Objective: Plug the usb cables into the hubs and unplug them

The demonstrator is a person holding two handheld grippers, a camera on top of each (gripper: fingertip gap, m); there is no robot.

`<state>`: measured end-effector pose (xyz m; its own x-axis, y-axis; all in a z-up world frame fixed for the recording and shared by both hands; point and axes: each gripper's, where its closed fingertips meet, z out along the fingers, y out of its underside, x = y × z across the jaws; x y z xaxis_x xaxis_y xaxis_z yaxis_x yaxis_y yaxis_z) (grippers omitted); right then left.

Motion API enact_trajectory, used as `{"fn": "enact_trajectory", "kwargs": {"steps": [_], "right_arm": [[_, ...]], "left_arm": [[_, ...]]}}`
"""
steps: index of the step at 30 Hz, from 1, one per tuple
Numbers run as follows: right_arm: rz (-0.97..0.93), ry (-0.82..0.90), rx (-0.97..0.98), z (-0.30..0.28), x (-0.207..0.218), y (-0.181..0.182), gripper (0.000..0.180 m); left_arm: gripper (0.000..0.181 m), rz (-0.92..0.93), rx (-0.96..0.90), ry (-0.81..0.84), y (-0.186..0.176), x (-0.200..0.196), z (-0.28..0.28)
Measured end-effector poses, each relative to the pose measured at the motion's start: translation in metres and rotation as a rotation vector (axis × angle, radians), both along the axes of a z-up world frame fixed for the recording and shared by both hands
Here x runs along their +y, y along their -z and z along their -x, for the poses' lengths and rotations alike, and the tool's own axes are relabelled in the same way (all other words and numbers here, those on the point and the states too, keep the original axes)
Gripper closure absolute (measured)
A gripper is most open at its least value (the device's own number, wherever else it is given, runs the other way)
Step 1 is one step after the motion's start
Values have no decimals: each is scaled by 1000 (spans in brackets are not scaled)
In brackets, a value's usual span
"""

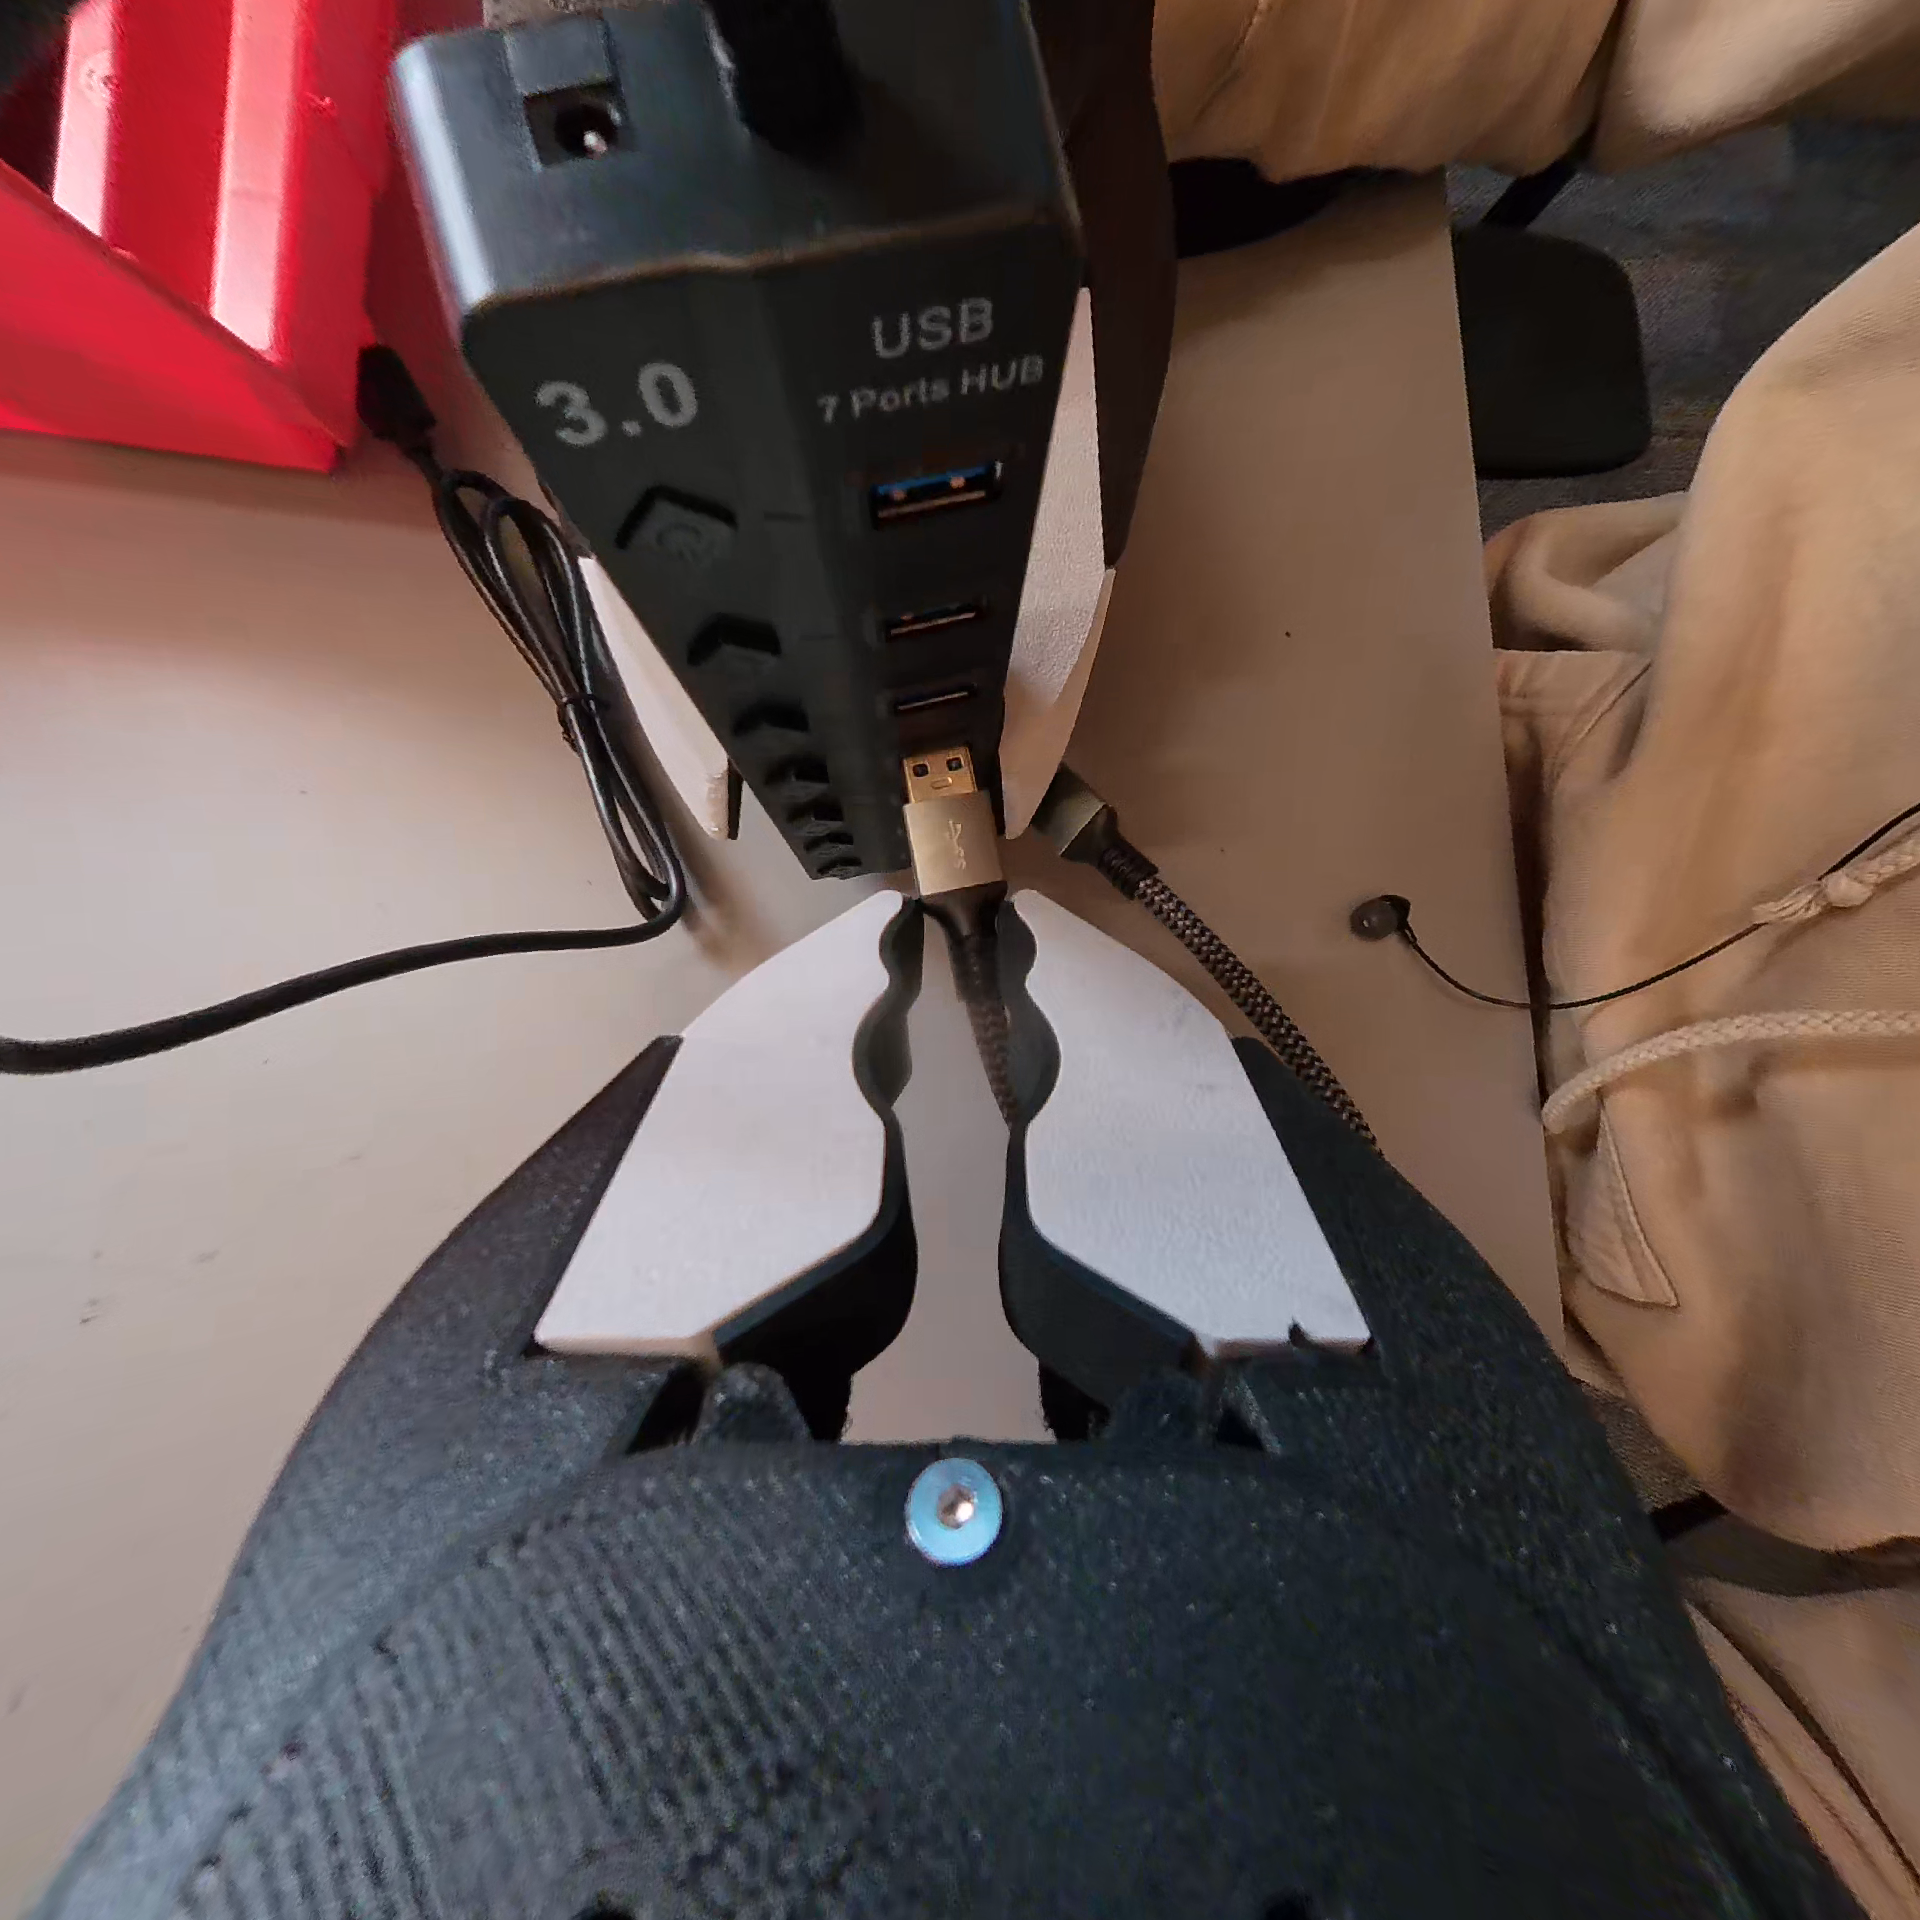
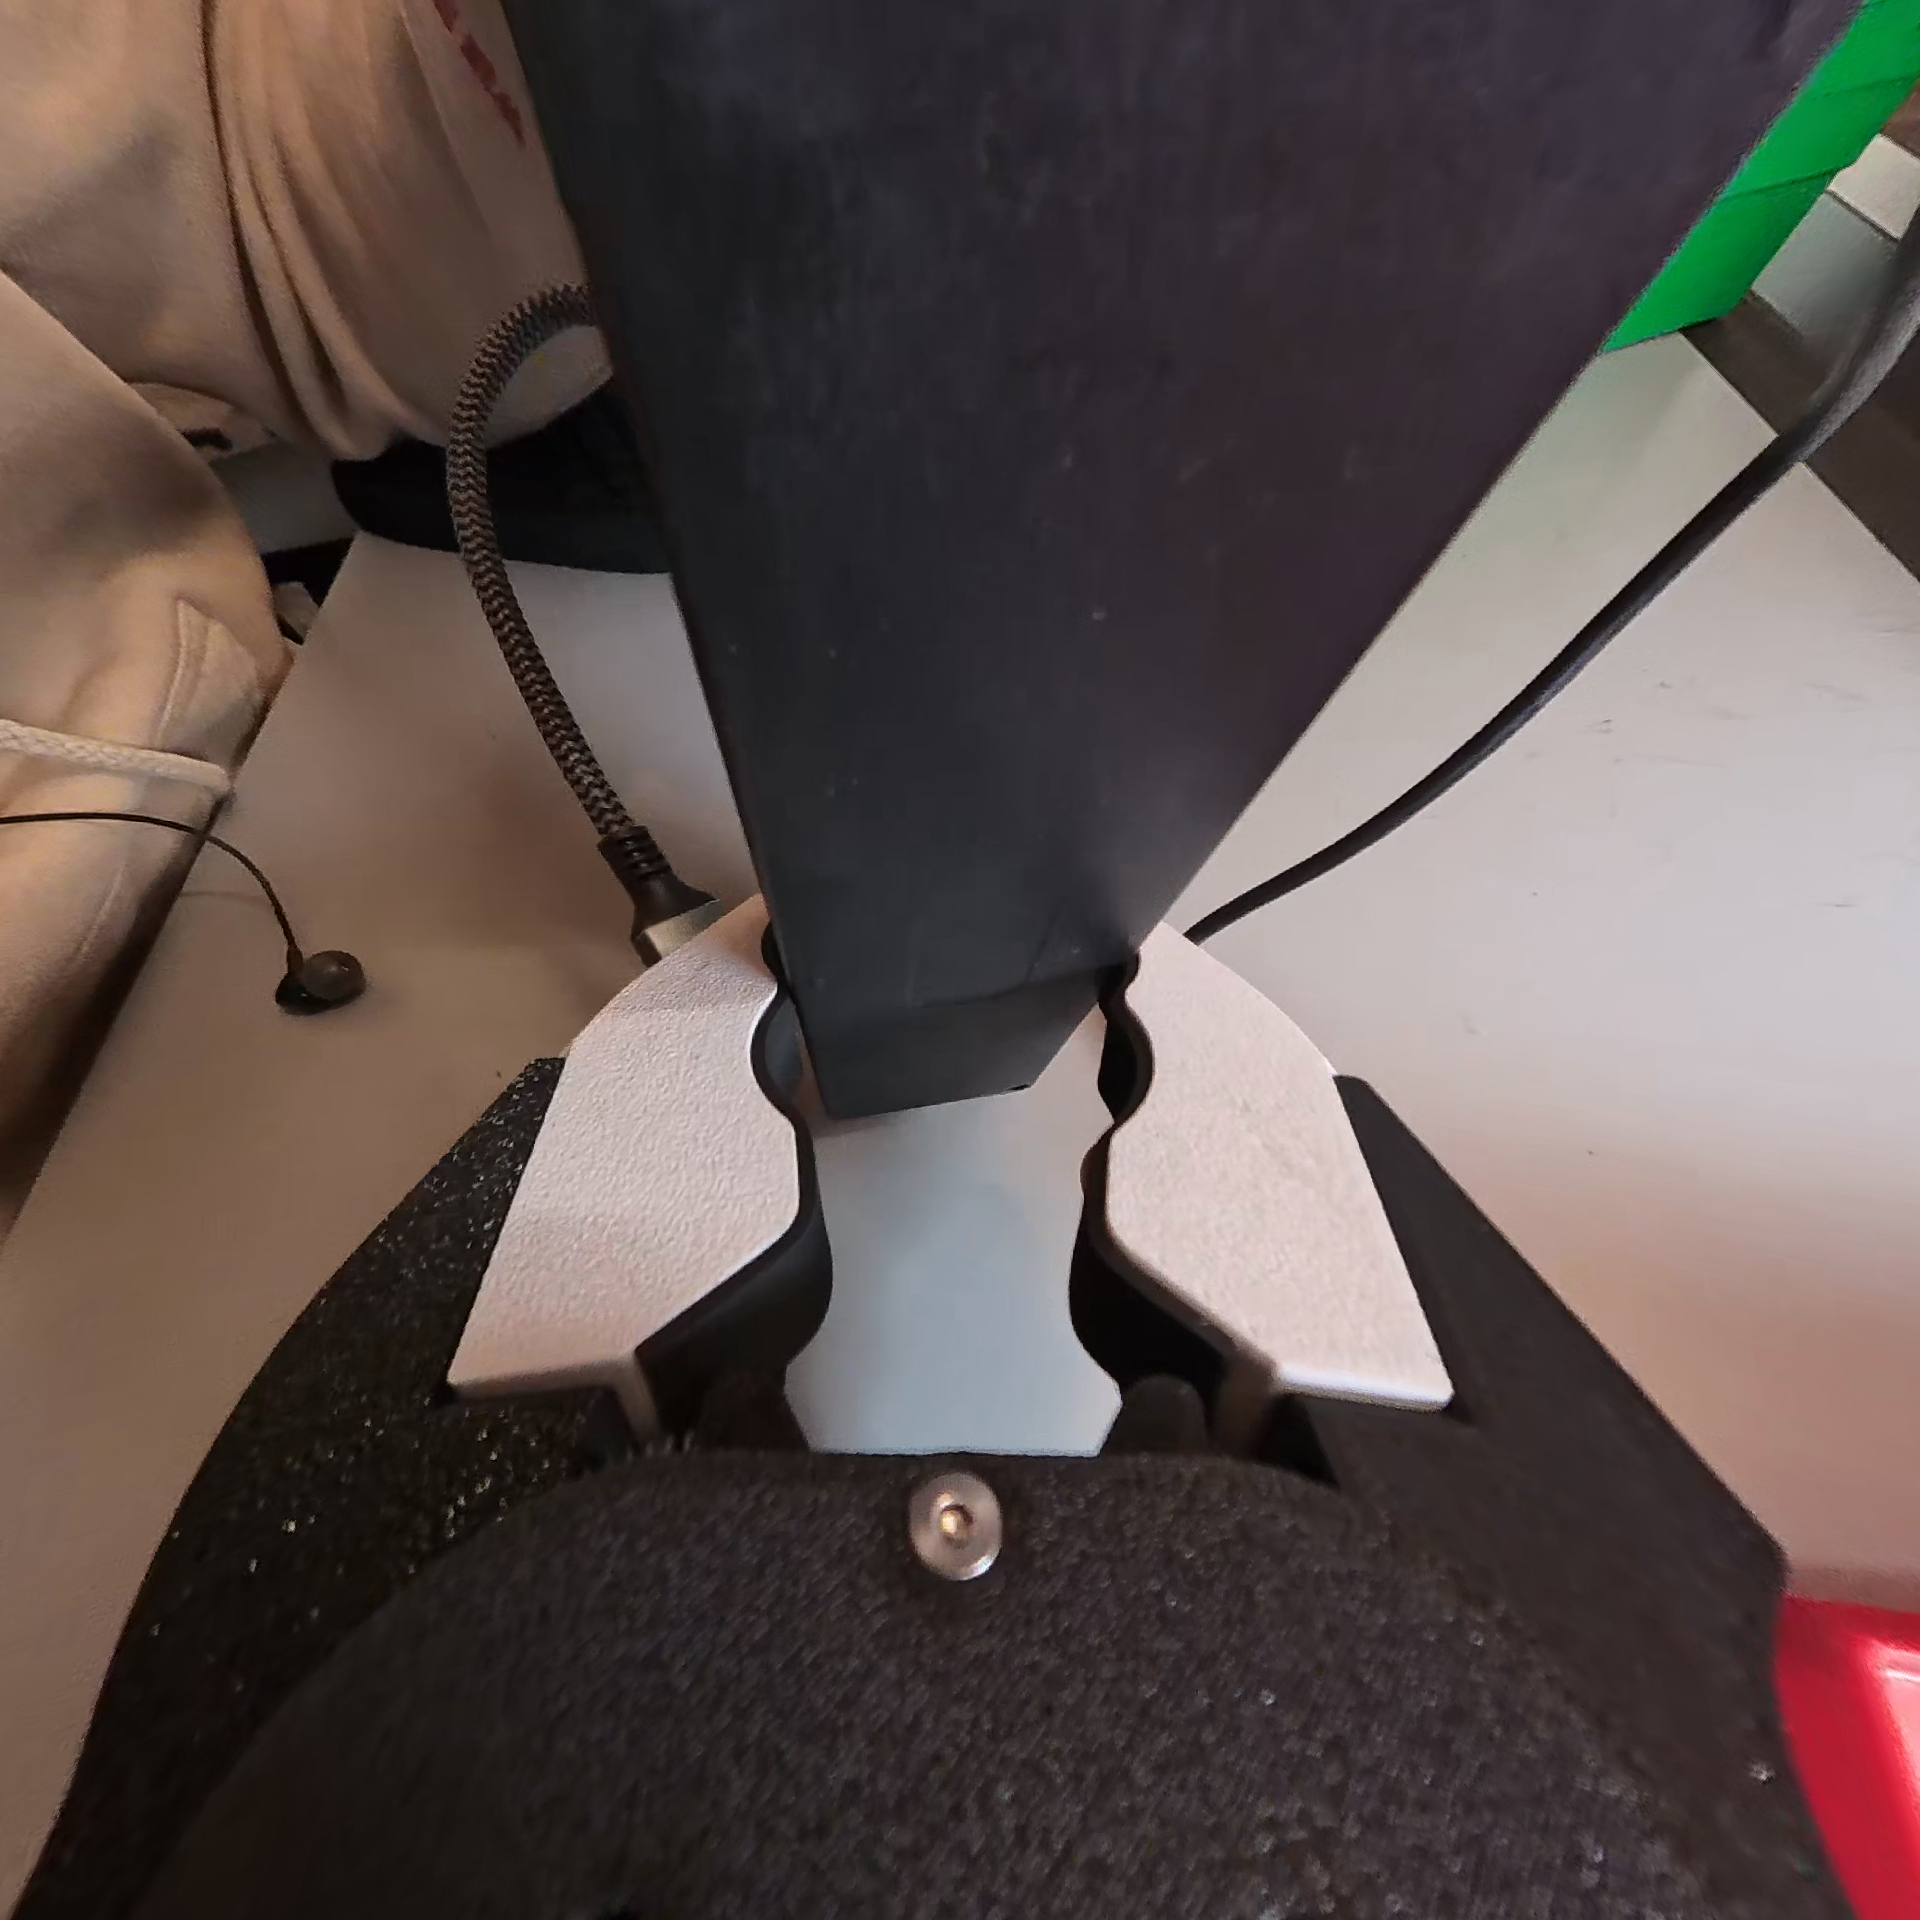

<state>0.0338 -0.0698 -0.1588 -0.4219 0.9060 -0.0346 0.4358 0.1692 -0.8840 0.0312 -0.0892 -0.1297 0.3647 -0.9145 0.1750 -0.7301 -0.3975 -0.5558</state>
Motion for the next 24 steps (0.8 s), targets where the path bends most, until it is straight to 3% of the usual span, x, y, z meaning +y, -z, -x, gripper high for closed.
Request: {"fn": "enact_trajectory", "kwargs": {"steps": [8,24], "right_arm": [[7,-1,0,-5,3,-6,124],[-31,7,-33,-8,8,1,124]], "left_arm": [[166,36,-149,-2,-7,6,-7],[166,48,-225,6,-2,10,-15]]}}
